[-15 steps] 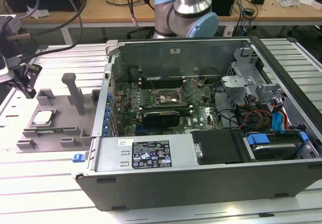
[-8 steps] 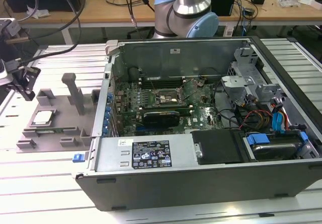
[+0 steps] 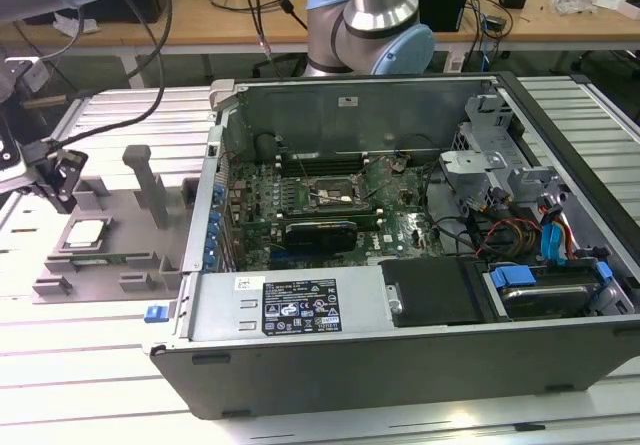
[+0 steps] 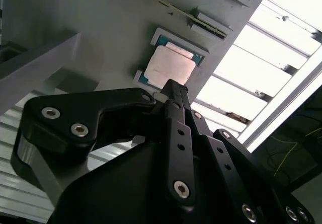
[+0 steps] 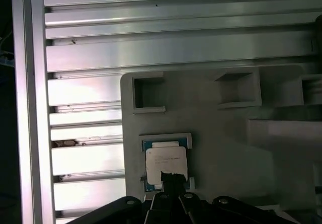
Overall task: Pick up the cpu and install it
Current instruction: 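Pick up the cpu and move it towards the insertion slot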
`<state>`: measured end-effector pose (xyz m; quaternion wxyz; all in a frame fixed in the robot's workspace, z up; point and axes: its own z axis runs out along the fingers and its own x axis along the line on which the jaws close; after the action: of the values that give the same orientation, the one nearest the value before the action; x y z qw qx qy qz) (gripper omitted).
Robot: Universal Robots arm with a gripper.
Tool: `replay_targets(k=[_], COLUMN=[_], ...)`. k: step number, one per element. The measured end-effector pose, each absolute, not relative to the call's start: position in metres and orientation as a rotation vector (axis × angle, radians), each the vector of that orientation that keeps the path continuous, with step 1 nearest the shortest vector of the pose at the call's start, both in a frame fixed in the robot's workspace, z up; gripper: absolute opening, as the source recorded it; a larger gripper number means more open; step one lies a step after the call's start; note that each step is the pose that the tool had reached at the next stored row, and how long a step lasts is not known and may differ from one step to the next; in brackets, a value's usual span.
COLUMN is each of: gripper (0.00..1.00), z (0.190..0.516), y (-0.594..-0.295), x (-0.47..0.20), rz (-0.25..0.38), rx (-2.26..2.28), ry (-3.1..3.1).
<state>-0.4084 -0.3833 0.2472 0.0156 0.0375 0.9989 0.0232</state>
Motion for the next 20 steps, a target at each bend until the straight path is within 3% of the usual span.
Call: replay_targets(k=[20], gripper=[0.11], z=[0.208], y=[-0.383], x=[-0.408], rz=[0.072], rx=[0.048], ry=[3.110])
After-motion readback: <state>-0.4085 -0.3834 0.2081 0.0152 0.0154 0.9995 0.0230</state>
